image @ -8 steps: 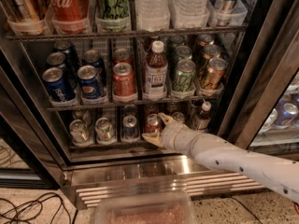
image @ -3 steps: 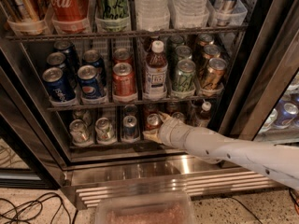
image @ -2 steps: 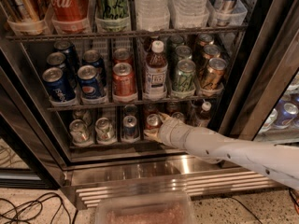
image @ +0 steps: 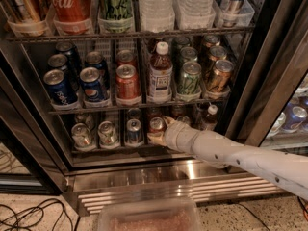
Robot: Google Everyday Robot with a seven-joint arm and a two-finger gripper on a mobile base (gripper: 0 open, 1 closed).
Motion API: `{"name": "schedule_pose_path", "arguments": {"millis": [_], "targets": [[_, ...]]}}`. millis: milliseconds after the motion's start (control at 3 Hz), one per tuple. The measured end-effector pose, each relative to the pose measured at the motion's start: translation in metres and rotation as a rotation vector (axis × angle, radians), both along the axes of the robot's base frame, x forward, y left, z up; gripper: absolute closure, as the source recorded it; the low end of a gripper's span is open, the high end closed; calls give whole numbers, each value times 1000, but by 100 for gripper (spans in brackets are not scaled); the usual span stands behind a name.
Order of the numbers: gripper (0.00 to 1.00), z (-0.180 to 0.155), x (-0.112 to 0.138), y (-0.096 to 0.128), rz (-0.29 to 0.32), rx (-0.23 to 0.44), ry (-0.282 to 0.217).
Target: Pick coke can from bottom shelf of fridge
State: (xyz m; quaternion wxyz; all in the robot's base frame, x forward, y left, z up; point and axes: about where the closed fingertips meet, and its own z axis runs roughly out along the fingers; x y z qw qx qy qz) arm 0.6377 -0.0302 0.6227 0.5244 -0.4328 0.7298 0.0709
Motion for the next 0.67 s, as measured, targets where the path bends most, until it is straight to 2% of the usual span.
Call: {"name": "schedule_pose_path", "arguments": {"millis": [667], "targets": [[100, 16, -7, -2, 30, -1, -5]]}}
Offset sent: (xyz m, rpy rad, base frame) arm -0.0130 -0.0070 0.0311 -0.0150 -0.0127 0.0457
